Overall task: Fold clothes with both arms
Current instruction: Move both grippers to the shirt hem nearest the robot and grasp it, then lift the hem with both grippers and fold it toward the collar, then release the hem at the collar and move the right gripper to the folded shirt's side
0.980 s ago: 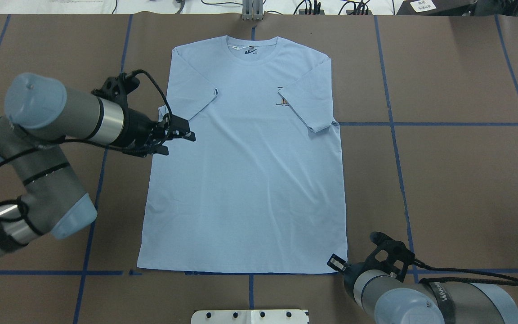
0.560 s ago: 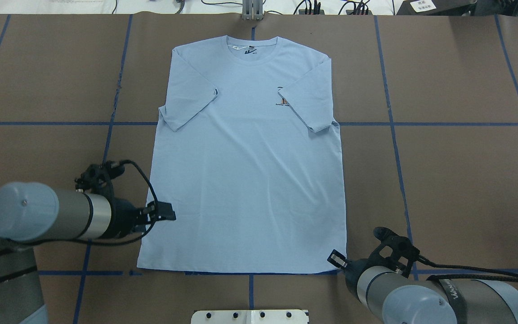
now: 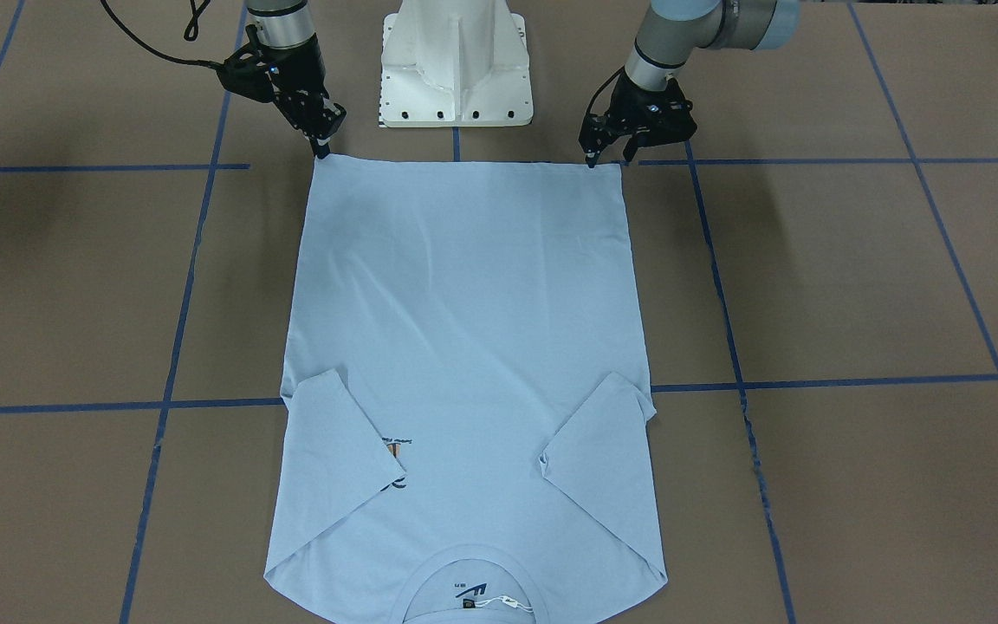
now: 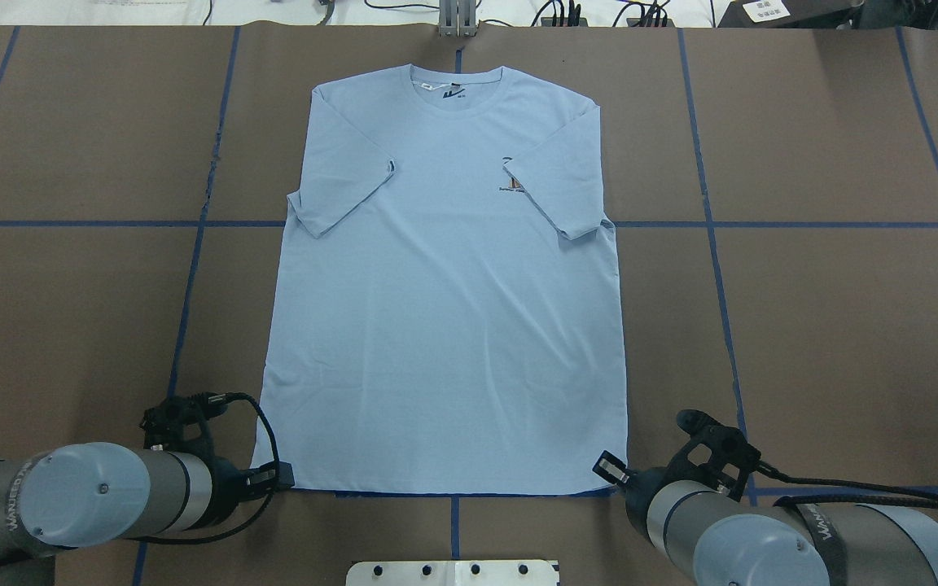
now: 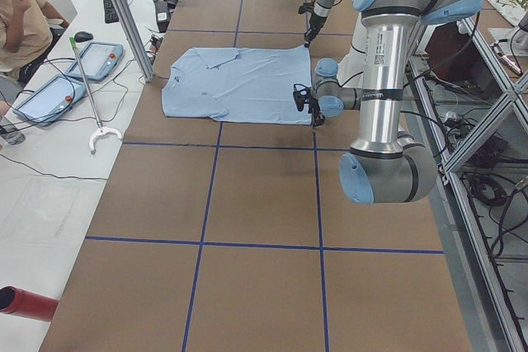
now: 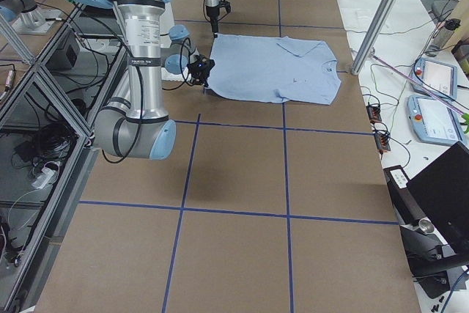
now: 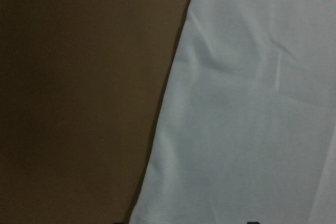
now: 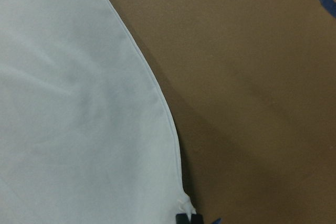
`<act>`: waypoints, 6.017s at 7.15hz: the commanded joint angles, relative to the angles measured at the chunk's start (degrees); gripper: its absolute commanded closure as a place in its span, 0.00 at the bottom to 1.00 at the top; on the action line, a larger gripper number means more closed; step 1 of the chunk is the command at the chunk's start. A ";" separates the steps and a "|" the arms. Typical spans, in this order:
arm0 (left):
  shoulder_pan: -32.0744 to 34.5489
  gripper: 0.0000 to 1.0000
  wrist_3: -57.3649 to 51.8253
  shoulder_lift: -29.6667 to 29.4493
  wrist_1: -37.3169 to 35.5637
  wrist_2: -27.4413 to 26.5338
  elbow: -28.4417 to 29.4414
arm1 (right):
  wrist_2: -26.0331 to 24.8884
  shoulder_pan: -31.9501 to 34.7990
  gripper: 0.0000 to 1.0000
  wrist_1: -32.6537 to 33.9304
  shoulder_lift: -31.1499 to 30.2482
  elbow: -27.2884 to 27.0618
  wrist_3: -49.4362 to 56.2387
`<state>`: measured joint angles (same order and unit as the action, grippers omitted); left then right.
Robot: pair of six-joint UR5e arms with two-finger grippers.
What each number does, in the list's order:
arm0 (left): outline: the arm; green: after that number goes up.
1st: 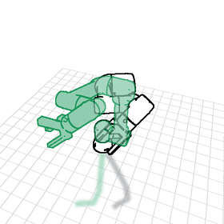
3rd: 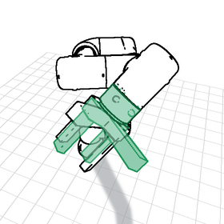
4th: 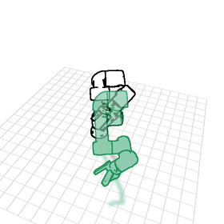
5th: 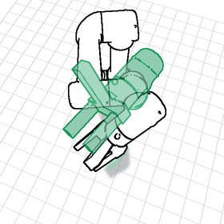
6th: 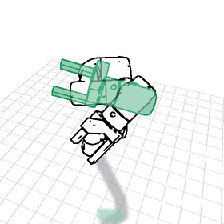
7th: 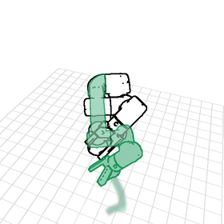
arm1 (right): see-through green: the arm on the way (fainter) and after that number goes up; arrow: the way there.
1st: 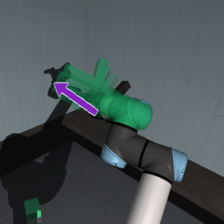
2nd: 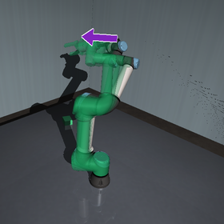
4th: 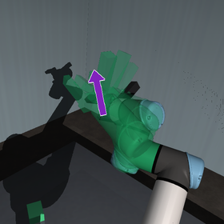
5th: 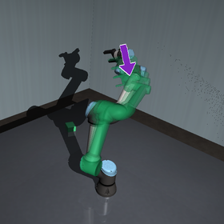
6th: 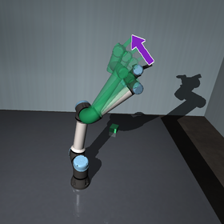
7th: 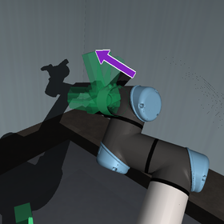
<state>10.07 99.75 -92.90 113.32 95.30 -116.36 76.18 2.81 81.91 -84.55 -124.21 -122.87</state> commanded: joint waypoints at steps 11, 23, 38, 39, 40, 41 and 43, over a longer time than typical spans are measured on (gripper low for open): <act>0.13 0.95 0.62 -0.44 -3.01 -3.18 -1.06 | -0.15 0.00 1.00 0.00 -0.35 -0.07 0.00; 8.86 1.00 -0.99 -11.53 -18.57 -2.31 -13.34 | 1.16 11.89 1.00 7.47 3.34 -10.41 11.52; 33.53 0.96 -22.41 -30.67 14.92 -4.24 39.19 | 18.92 42.98 1.00 -13.35 42.98 63.82 36.74; 33.53 0.78 -22.58 -30.93 15.35 -4.24 40.15 | 18.92 42.98 1.00 -13.45 43.06 63.83 36.74; 33.53 0.72 -22.49 -30.76 17.70 -4.33 41.46 | 19.00 42.90 0.84 -13.53 43.15 63.83 36.74; 33.53 0.63 -22.58 -30.76 18.51 -4.24 42.17 | 19.01 42.89 0.70 -13.54 43.33 63.74 36.65; 34.05 0.58 -22.41 -30.94 22.18 -3.46 41.74 | 19.88 43.68 0.52 -13.54 42.89 58.68 35.95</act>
<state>43.80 77.29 -123.78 132.78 91.27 -74.47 95.40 45.94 68.39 -41.36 -62.19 -86.50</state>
